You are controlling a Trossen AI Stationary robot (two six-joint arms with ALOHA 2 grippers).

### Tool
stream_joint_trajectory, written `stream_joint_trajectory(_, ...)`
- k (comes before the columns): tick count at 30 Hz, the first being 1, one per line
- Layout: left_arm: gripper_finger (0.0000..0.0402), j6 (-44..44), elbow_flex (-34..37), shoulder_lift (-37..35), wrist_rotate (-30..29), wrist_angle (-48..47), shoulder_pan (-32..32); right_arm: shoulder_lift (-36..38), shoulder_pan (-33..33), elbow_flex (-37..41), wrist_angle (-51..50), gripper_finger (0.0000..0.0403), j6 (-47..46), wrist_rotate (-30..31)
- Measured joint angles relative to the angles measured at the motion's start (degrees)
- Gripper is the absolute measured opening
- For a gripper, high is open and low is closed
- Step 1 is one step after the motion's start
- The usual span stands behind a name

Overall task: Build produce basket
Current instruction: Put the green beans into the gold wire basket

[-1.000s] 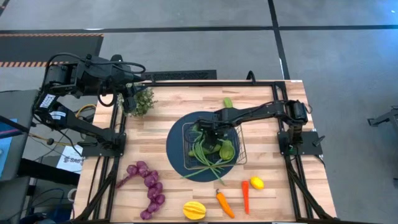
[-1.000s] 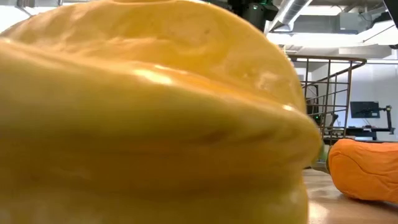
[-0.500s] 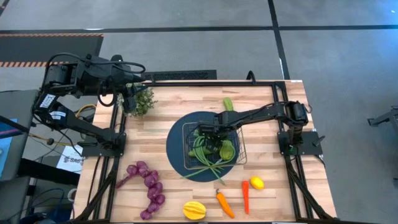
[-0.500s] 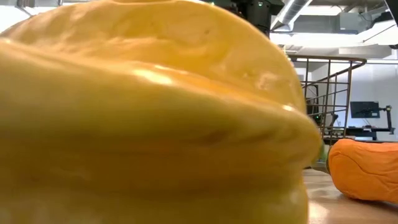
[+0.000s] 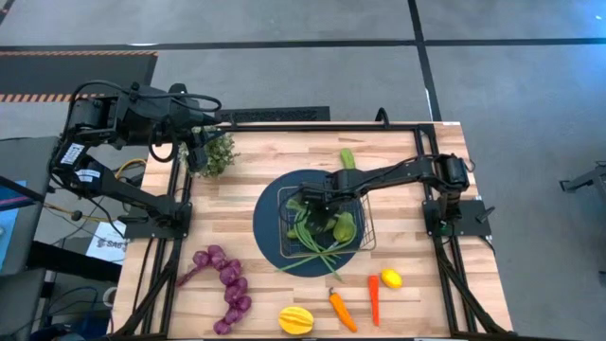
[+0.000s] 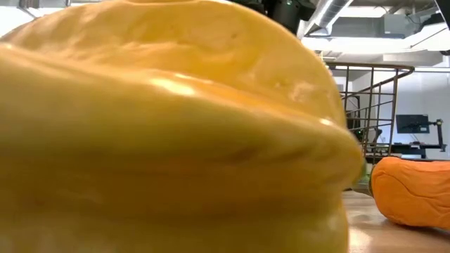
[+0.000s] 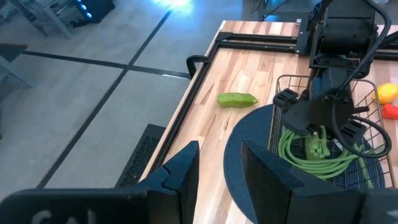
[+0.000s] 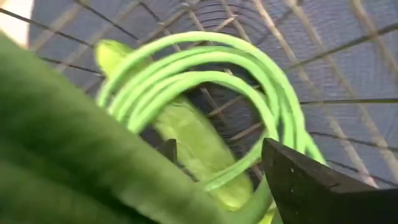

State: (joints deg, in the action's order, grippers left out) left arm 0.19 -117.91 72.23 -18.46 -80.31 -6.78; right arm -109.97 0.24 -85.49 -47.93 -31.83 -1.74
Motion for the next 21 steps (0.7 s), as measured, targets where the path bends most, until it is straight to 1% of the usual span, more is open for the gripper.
stream_joint_trajectory(4, 0.0112, 0.0, 0.0, 0.01, 0.0, 0.0, 0.01, 0.0, 0.14, 0.0, -1.15, 0.0256, -0.53, 1.38)
stream_joint_trajectory(7, 0.0112, 0.0, 0.0, 0.0, -0.02, 0.0, 0.01, -0.01, 0.0, -0.34, -4.45, 0.0256, -0.53, 1.55)
stream_joint_trajectory(10, 0.0112, 0.15, 0.0, -0.01, -0.1, 0.0, -0.01, -0.04, 0.03, -2.89, -10.34, 0.0256, 0.81, 1.53)
stream_joint_trajectory(13, 0.0112, 0.41, 0.0, 0.0, -0.37, 0.0, 0.01, -0.04, -0.01, -5.19, -12.74, 0.0256, 1.7, 1.59)
stream_joint_trajectory(16, 0.0112, 0.39, 0.0, -0.01, -0.37, 0.0, 0.01, -0.01, 0.01, -7.52, -10.38, 0.0256, 2.33, 2.55)
stream_joint_trajectory(19, 0.0112, 0.35, 0.0, 0.0, -0.37, 0.0, 0.0, 0.0, 0.18, -7.81, -5.38, 0.0256, 4.56, 5.47)
stream_joint_trajectory(21, 0.0112, 0.11, 0.0, -0.01, -0.37, -0.16, 0.0, 0.0, 0.17, -7.73, -3.11, 0.0256, 5.87, 6.16)
